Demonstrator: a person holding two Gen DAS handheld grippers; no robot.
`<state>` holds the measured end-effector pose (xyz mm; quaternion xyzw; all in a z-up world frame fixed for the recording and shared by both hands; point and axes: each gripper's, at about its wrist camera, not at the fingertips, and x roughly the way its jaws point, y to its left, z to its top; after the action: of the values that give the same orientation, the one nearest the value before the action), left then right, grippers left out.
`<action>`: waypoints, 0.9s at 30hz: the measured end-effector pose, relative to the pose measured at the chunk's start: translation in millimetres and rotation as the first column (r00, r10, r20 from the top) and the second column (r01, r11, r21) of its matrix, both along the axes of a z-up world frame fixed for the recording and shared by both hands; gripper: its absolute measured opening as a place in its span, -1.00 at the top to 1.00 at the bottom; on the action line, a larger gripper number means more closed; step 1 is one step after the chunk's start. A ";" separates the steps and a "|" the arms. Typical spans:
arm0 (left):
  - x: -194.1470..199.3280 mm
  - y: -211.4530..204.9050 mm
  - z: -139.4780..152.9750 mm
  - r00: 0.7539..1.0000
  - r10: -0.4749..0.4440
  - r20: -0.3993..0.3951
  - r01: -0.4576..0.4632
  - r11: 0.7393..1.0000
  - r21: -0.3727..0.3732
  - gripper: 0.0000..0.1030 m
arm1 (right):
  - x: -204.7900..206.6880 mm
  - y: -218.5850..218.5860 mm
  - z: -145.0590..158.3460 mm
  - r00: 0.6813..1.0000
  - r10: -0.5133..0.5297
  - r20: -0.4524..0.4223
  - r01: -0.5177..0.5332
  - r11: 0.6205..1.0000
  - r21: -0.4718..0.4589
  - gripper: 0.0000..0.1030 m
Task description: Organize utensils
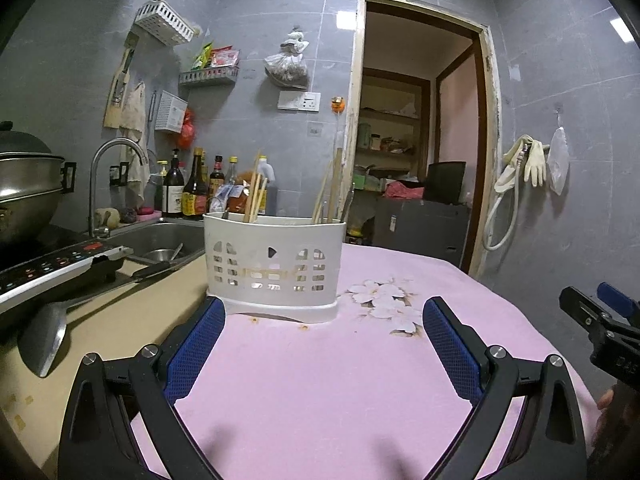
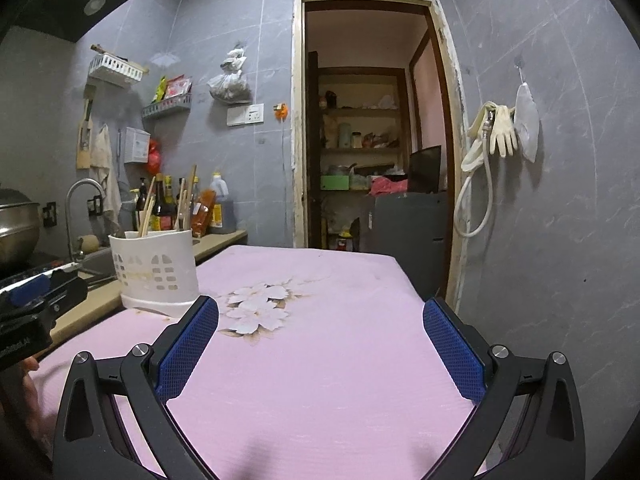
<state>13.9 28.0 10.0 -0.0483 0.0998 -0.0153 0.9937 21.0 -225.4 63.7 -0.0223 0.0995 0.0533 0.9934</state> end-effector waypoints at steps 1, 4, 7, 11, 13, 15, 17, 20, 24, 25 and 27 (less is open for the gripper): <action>0.2 0.2 0.5 1.000 0.006 0.001 -0.006 1.000 0.001 -0.89 | 0.1 0.0 -0.1 1.000 0.000 -0.001 0.000 1.000 -0.001 -1.00; -0.2 1.1 -0.5 1.000 0.010 0.000 -0.010 1.000 0.003 -0.89 | -0.4 -0.5 -0.5 1.000 0.001 -0.002 -0.001 1.000 0.001 -1.00; -0.5 1.1 -1.0 1.000 0.013 0.002 -0.013 1.000 0.004 -0.89 | -0.2 -0.3 -0.2 1.000 0.000 -0.002 0.000 1.000 0.000 -1.00; -1.1 2.2 -0.2 1.000 0.015 0.005 -0.015 1.000 0.006 -0.89 | 0.1 -0.5 -0.3 1.000 0.001 -0.003 -0.001 1.000 0.000 -1.00; -0.9 2.2 0.0 1.000 0.015 0.005 -0.015 1.000 0.007 -0.89 | 0.4 -0.8 -0.7 1.000 0.001 -0.003 -0.001 1.000 -0.002 -1.00; -0.8 2.1 -0.4 1.000 0.014 0.004 -0.014 1.000 0.007 -0.89 | 0.2 -0.9 -0.7 1.000 0.002 -0.002 -0.002 1.000 0.000 -1.00; -1.0 2.1 -0.1 1.000 0.014 0.003 -0.014 1.000 0.005 -0.89 | 0.7 -0.6 -0.7 1.000 0.003 -0.004 -0.003 1.000 0.000 -1.00; -1.8 3.9 0.3 1.000 0.011 0.002 -0.011 1.000 -0.005 -0.89 | 0.7 -0.3 -1.0 1.000 0.006 -0.009 -0.006 1.000 -0.002 -1.00; -2.3 4.3 1.2 1.000 0.013 0.003 -0.013 1.000 -0.004 -0.89 | 0.5 -0.2 -1.0 1.000 0.006 -0.008 -0.006 1.000 -0.001 -1.00; -1.9 4.6 1.2 1.000 0.012 0.004 -0.012 1.000 -0.005 -0.89 | 0.5 -0.1 -1.0 1.000 0.006 -0.007 -0.006 1.000 -0.001 -1.00; -1.9 5.0 1.3 1.000 0.013 0.005 -0.013 1.000 -0.005 -0.89 | 0.1 0.3 -1.5 1.000 0.006 -0.006 -0.006 1.000 0.000 -1.00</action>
<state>12.0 33.0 11.2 -0.0511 0.0967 -0.0094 0.9940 21.2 -225.1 62.2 -0.0226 0.1025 0.0566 0.9929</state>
